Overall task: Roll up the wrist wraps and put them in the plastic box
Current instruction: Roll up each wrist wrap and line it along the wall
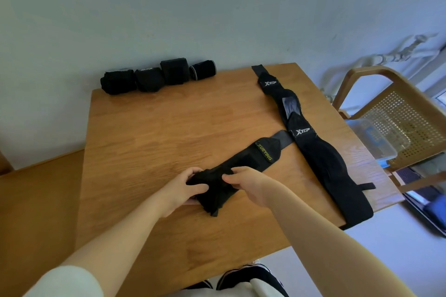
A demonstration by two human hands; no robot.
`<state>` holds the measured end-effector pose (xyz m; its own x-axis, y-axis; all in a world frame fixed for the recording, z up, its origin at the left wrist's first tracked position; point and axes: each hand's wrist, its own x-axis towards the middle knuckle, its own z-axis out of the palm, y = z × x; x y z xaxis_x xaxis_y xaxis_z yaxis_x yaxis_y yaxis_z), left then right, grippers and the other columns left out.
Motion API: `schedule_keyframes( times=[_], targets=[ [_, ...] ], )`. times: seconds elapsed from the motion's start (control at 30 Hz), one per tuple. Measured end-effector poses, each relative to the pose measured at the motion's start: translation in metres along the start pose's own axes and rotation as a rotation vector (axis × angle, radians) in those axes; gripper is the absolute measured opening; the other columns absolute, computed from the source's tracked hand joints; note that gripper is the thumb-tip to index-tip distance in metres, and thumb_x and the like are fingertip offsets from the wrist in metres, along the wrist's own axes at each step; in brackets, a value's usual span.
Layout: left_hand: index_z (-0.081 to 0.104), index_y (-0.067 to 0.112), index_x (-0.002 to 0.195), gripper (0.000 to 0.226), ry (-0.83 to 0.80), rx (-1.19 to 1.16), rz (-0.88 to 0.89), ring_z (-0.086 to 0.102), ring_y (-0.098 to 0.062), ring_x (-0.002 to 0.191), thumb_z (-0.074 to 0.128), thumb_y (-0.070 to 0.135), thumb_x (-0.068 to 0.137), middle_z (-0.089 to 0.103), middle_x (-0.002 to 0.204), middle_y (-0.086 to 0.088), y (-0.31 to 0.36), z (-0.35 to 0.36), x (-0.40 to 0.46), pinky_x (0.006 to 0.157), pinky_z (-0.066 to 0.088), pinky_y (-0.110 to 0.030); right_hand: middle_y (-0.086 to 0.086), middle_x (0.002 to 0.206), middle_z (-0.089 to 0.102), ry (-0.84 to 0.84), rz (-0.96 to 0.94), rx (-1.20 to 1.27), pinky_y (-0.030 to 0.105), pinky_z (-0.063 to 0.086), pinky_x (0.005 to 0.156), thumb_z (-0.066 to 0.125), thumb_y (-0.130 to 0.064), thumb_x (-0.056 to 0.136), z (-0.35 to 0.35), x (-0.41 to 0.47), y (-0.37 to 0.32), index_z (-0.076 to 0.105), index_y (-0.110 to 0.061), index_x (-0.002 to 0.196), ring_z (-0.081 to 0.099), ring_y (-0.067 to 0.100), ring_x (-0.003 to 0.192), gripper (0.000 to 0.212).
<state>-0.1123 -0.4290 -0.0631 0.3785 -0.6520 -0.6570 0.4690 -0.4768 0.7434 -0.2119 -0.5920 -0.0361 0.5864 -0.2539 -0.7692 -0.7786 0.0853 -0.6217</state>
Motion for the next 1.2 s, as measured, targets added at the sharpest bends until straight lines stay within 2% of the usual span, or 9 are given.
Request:
schedule_keyframes(
  times=[0.23, 0.4, 0.53, 0.63, 0.8, 0.9, 1.0, 1.1, 1.2],
  targets=[
    [0.049, 0.021, 0.124, 0.047, -0.112, -0.049, 0.037, 0.060, -0.024, 0.110, 0.063, -0.001, 0.085, 0.052, 0.124, -0.010, -0.007, -0.008, -0.011, 0.086, 0.055, -0.034, 0.008, 0.121, 0.060, 0.006, -0.037, -0.223, 0.038, 0.044, 0.100, 0.053, -0.023, 0.096, 0.016, 0.002, 0.003, 0.057, -0.013, 0.115, 0.058, 0.021, 0.109, 0.022],
    [0.051, 0.022, 0.121, 0.050, -0.109, -0.110, 0.044, 0.060, -0.025, 0.109, 0.063, -0.007, 0.082, 0.051, 0.125, -0.011, -0.021, -0.008, -0.019, 0.084, 0.055, -0.032, 0.002, 0.116, 0.057, 0.081, -0.044, -0.216, 0.027, 0.040, 0.083, 0.063, -0.026, 0.091, 0.025, -0.005, 0.009, 0.056, -0.013, 0.118, 0.051, 0.015, 0.099, 0.031],
    [0.051, 0.019, 0.121, 0.052, -0.053, -0.212, 0.136, 0.060, -0.029, 0.110, 0.064, -0.009, 0.080, 0.049, 0.128, -0.014, -0.018, -0.004, -0.019, 0.088, 0.054, -0.036, 0.005, 0.122, 0.055, 0.286, 0.066, 0.005, 0.029, 0.046, 0.080, 0.076, -0.041, 0.077, 0.029, -0.002, 0.008, 0.046, -0.010, 0.129, 0.053, 0.020, 0.103, 0.068],
    [0.050, 0.019, 0.122, 0.067, -0.079, -0.212, 0.244, 0.058, -0.030, 0.113, 0.076, 0.008, 0.061, 0.049, 0.129, -0.014, 0.000, 0.003, -0.020, 0.092, 0.052, -0.039, 0.009, 0.119, 0.060, 0.099, 0.212, 0.406, 0.043, 0.052, 0.090, 0.076, -0.045, 0.075, 0.024, -0.004, 0.005, 0.053, -0.007, 0.126, 0.059, 0.027, 0.105, 0.068],
    [0.049, 0.028, 0.116, 0.056, -0.105, -0.032, 0.400, 0.057, -0.016, 0.107, 0.069, 0.005, 0.069, 0.051, 0.121, -0.003, 0.035, 0.018, -0.022, 0.090, 0.051, -0.030, 0.019, 0.124, 0.062, -0.175, -0.035, 0.828, 0.043, 0.053, 0.088, 0.061, -0.025, 0.090, -0.002, -0.020, -0.007, 0.057, -0.006, 0.124, 0.062, 0.032, 0.110, 0.039],
    [0.041, 0.037, 0.125, 0.064, -0.091, 0.074, 0.328, 0.052, -0.011, 0.113, 0.068, 0.001, 0.080, 0.047, 0.129, 0.005, 0.047, 0.023, -0.018, 0.093, 0.047, -0.029, 0.017, 0.117, 0.066, -0.094, -0.261, 0.688, 0.040, 0.054, 0.085, 0.061, -0.016, 0.090, -0.017, -0.026, -0.012, 0.058, -0.006, 0.120, 0.064, 0.031, 0.106, 0.031],
    [0.041, 0.027, 0.134, 0.062, -0.114, -0.129, 0.142, 0.061, -0.026, 0.107, 0.068, 0.008, 0.082, 0.055, 0.126, -0.007, 0.051, 0.027, -0.018, 0.087, 0.053, -0.041, 0.013, 0.118, 0.066, -0.007, -0.441, 0.534, 0.039, 0.053, 0.089, 0.064, -0.006, 0.087, -0.025, -0.030, -0.010, 0.057, -0.011, 0.123, 0.063, 0.028, 0.109, 0.037],
    [0.053, 0.012, 0.122, 0.048, -0.080, -0.311, 0.089, 0.068, -0.035, 0.093, 0.068, 0.025, 0.079, 0.064, 0.114, -0.019, 0.057, 0.040, -0.018, 0.070, 0.059, -0.038, 0.008, 0.115, 0.067, 0.029, -0.538, 0.377, 0.041, 0.052, 0.092, 0.067, -0.001, 0.083, -0.024, -0.032, -0.007, 0.058, -0.016, 0.121, 0.063, 0.026, 0.109, 0.043],
    [0.054, 0.011, 0.116, 0.034, 0.053, -0.242, 0.161, 0.068, -0.031, 0.095, 0.066, 0.018, 0.085, 0.062, 0.115, -0.017, 0.062, 0.053, -0.015, 0.068, 0.059, -0.037, 0.005, 0.115, 0.068, 0.021, -0.561, 0.344, 0.041, 0.051, 0.094, 0.066, 0.001, 0.082, -0.033, -0.034, -0.004, 0.058, -0.018, 0.122, 0.063, 0.023, 0.110, 0.045]
  ],
)
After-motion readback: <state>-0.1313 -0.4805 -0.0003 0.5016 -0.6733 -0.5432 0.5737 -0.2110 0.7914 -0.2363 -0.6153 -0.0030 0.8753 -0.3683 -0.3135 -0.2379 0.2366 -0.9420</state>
